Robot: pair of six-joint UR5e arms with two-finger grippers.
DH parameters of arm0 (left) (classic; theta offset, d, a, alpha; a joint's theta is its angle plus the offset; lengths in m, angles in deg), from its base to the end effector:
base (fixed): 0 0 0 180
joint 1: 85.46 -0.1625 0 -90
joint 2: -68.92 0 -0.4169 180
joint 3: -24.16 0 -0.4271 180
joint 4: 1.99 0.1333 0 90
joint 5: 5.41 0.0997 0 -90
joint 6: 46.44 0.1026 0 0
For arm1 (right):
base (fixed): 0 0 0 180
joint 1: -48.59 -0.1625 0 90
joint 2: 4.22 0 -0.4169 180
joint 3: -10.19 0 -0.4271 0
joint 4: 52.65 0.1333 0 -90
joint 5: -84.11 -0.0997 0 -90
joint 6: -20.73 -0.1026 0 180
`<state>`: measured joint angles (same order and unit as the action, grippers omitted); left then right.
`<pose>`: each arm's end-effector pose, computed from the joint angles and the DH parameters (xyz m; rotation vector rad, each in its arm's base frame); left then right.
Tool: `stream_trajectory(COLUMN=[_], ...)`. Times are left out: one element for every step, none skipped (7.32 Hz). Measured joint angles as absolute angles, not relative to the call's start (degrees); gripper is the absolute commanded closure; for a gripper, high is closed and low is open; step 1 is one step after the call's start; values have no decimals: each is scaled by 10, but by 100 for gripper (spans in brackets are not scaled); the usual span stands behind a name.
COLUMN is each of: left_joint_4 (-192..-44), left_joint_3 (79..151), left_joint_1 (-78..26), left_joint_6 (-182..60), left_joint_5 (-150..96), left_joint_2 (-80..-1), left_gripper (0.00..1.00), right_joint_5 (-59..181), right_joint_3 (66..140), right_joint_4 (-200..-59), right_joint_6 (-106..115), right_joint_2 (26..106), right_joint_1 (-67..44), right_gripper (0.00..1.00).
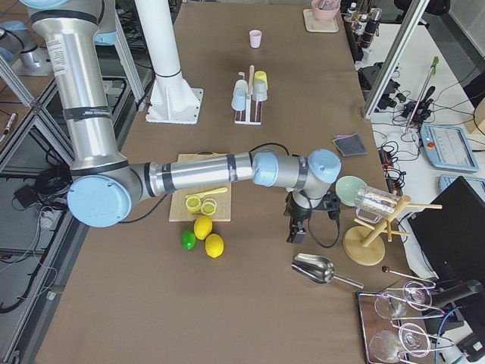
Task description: Place cup on cup holder
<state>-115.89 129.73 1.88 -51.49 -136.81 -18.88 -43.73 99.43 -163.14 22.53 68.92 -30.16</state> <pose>-0.0410 -0.5279 0.4812 0.5729 0.7361 0.1962 -0.0528 -0.6262 0.5315 -0.1281 -0.6528 -0.1940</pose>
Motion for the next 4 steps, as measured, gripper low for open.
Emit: stream_trajectory(left_joint_4=[-1157, -1147, -1128, -1105], left_joint_3=[1308, 1318, 1326, 1333], left_joint_1=[-10, -36, -58, -74], left_joint_6=[-515, -514, -511, -503], left_joint_5=[-1351, -1332, -1317, -1307], left_joint_2=[-191, -197, -211, -228], left_gripper=[2, 2, 2, 2], right_joint_5=[-430, -427, -425, -416], right_joint_3=[988, 970, 938, 911], right_joint_4=[-1663, -1684, -1695, -1701], right_joint_6=[222, 221, 220, 220], right_joint_2=[650, 611, 570, 537], right_joint_1=[-274, -251, -224, -192], right_gripper=[0, 1, 1, 1])
